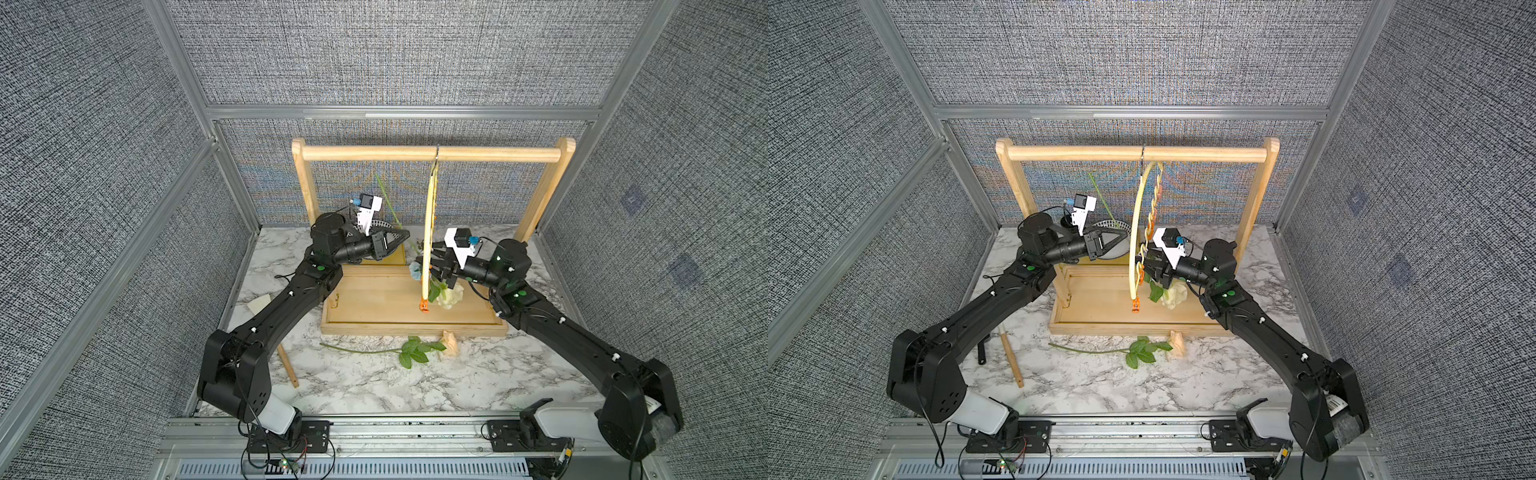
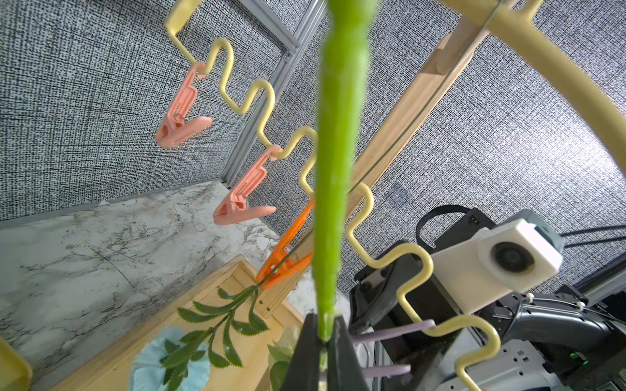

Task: Dry the flowers on a clothes hanger
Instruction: Clamp the flower onto the hanger.

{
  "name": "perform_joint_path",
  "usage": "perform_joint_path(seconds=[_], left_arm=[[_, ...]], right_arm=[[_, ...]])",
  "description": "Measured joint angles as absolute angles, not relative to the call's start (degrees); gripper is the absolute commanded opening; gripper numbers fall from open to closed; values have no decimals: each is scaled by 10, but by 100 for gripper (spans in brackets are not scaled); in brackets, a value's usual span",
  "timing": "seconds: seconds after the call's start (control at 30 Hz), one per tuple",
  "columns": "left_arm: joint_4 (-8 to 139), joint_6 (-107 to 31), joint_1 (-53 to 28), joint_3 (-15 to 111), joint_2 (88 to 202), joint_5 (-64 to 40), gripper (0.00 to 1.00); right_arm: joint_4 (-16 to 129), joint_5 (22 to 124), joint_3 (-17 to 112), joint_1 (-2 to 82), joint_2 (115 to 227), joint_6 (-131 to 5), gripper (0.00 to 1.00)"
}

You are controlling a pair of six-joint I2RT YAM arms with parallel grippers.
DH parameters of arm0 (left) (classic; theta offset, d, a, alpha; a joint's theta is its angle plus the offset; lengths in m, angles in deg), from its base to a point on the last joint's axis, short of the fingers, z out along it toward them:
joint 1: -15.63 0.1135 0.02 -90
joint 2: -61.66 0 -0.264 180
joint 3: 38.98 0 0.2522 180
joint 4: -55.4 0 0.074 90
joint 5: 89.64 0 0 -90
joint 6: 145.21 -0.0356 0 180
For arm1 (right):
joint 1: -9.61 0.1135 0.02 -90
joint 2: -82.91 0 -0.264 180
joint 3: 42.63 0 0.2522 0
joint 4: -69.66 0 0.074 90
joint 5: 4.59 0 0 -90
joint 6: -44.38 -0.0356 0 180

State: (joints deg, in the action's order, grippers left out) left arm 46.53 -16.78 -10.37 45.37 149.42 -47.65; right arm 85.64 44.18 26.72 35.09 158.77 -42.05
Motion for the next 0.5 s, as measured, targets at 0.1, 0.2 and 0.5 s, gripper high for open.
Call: perform_joint_path(seconds=[0.1,0.2,0.5], left_arm=[[465,-166,-104,454,1494,-476,2],[461,-162,-104,453,1493,-476,2],[457,-159,-104,449,1490,-470,2]], right_arm=[[864,449,264,354,1588,-426,40],[865,460,262,355,1588,-429,37],[865,471,250,355,1577,-433,44]])
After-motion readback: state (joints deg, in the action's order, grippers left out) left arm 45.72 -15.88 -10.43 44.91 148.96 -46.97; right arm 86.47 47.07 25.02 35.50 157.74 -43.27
